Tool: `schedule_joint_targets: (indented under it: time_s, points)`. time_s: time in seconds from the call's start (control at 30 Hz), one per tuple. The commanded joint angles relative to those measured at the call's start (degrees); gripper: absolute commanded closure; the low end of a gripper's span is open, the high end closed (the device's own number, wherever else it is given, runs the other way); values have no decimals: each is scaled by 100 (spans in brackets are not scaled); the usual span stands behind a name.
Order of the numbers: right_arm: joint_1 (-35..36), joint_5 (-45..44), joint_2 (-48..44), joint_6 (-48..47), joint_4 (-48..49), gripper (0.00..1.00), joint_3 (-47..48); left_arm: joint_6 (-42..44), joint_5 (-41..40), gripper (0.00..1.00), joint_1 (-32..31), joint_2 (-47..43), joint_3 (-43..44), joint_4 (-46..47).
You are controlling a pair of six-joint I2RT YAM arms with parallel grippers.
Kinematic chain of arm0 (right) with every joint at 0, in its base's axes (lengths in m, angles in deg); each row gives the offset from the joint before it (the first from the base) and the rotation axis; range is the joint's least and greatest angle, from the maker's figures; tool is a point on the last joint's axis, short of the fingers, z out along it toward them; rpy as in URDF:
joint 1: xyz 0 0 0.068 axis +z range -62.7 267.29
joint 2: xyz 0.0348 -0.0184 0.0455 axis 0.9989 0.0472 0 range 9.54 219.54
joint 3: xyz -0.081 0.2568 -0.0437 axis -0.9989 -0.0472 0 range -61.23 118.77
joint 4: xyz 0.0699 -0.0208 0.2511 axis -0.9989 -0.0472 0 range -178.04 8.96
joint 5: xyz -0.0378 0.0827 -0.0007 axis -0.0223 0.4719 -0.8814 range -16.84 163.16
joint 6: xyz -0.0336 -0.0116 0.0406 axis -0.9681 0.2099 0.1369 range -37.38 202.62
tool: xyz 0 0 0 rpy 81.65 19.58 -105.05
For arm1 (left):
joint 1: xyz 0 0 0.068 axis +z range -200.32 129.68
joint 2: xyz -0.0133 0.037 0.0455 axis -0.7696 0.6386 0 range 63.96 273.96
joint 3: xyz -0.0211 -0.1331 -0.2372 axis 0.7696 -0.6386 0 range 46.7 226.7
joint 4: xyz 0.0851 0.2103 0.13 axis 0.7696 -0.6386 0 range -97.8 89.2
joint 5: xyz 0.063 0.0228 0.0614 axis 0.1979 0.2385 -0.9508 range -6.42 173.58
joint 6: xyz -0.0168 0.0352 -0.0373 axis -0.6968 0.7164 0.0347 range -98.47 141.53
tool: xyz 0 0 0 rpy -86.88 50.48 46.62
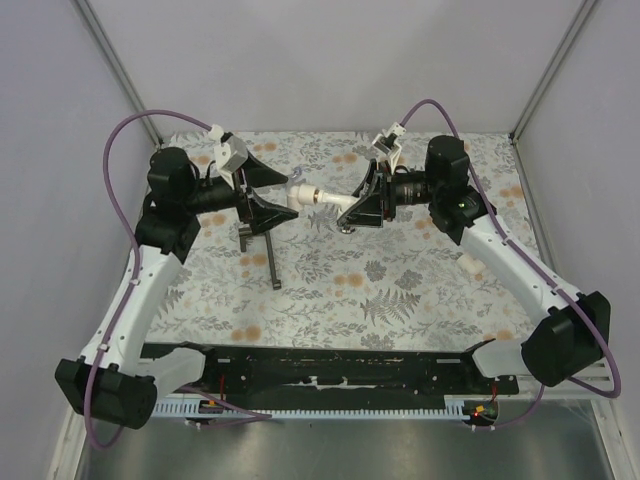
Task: Install the water faucets
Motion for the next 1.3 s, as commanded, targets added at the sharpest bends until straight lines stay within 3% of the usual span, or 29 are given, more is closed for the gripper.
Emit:
schedule_joint_targets:
  time_s: [0.0, 0.2, 0.67, 0.8, 0.87, 0.93, 1.0, 1.13, 1.27]
  points:
    - [5, 357, -184, -53, 435, 100, 84, -117, 1157, 4, 47, 414, 330, 305]
    - [6, 428, -175, 0, 584, 100, 75, -1005, 1501, 7, 47, 889, 480, 1042]
    - [137, 481, -26, 35, 804, 100, 93, -1436, 1817, 20, -392, 1056, 340, 1210]
    - [146, 507, 1, 35, 787, 100, 102, -1462, 1914, 34, -410, 1030, 296, 1228]
    - [155, 507, 1, -26, 699, 100, 102, -1454, 1923, 48, -410, 969, 287, 1228]
    - [155, 472, 10, -62, 559, 100, 102, -1401, 1905, 65, -410, 872, 243, 1245]
    - [155, 393, 10, -18, 444, 100, 102, -1244, 1827, 98, -410, 732, 164, 1254]
    - [155, 112, 62, 455, -90, 97, 268, -656, 1423, 98, -410, 337, -187, 1175]
    - [155, -546, 273, 1675, -698, 94, 313, 521, 712, 98, -419, -269, -661, 754]
